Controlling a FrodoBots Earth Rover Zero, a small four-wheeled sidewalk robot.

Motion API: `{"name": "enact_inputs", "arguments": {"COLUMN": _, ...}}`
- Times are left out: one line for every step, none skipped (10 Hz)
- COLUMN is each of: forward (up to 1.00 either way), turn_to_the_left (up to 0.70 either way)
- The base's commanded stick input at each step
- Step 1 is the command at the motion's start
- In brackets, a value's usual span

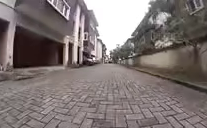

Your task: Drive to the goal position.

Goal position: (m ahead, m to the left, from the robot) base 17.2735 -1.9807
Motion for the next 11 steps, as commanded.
{"name": "enact_inputs", "arguments": {"forward": 0.7, "turn_to_the_left": 0.0}}
{"name": "enact_inputs", "arguments": {"forward": 0.7, "turn_to_the_left": 0.0}}
{"name": "enact_inputs", "arguments": {"forward": 0.7, "turn_to_the_left": 0.0}}
{"name": "enact_inputs", "arguments": {"forward": 0.7, "turn_to_the_left": 0.0}}
{"name": "enact_inputs", "arguments": {"forward": 0.7, "turn_to_the_left": 0.0}}
{"name": "enact_inputs", "arguments": {"forward": 0.7, "turn_to_the_left": 0.0}}
{"name": "enact_inputs", "arguments": {"forward": 0.7, "turn_to_the_left": 0.0}}
{"name": "enact_inputs", "arguments": {"forward": 0.7, "turn_to_the_left": 0.0}}
{"name": "enact_inputs", "arguments": {"forward": 0.7, "turn_to_the_left": 0.0}}
{"name": "enact_inputs", "arguments": {"forward": 0.7, "turn_to_the_left": 0.0}}
{"name": "enact_inputs", "arguments": {"forward": 0.7, "turn_to_the_left": 0.0}}
